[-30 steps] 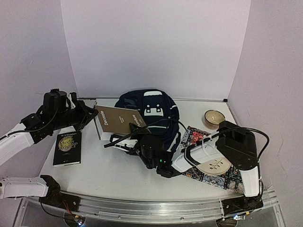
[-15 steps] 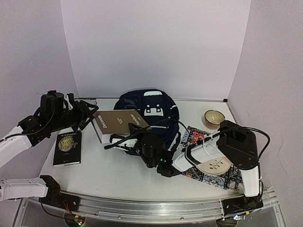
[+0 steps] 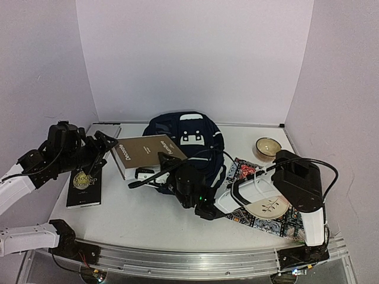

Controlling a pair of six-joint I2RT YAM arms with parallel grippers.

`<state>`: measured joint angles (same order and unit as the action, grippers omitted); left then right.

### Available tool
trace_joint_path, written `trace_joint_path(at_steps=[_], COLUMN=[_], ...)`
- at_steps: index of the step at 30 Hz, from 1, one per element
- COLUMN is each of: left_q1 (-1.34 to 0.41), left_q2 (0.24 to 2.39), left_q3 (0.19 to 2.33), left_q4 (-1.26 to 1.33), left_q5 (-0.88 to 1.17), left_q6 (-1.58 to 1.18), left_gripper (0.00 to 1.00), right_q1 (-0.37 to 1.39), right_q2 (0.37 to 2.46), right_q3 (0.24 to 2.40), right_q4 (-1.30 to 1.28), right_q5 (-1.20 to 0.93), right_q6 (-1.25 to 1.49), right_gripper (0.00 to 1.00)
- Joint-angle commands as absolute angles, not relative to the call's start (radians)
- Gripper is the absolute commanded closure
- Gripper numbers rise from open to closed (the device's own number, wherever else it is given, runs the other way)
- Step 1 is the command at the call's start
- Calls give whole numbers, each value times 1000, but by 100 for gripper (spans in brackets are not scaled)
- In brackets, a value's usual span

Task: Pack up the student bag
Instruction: Pass from the right arm to the left

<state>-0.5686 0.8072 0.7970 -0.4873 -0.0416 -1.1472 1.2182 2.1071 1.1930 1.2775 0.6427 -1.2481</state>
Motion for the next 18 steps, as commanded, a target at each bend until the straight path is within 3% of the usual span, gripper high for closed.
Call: trace_joint_path(at_steps=[1,11,18], left_q1=[-568,-567,-568], left_q2=[839,855,836], left_q3=[763,571,528], left_q4=[-404,-30,73], left_q5=[36,178,163], left_q6=[-1179,-1361,-1418], left_gripper=[4,12,35], right_q1=[1218,1219,1218], right_q2=[2054,2054,2054], right_q3=[1254,1262,1262], right_q4=[1382,1382,1382], right_q5=[645,647,645], right_q6=[-1263,-1273,-1268], right_gripper=[63,61,60])
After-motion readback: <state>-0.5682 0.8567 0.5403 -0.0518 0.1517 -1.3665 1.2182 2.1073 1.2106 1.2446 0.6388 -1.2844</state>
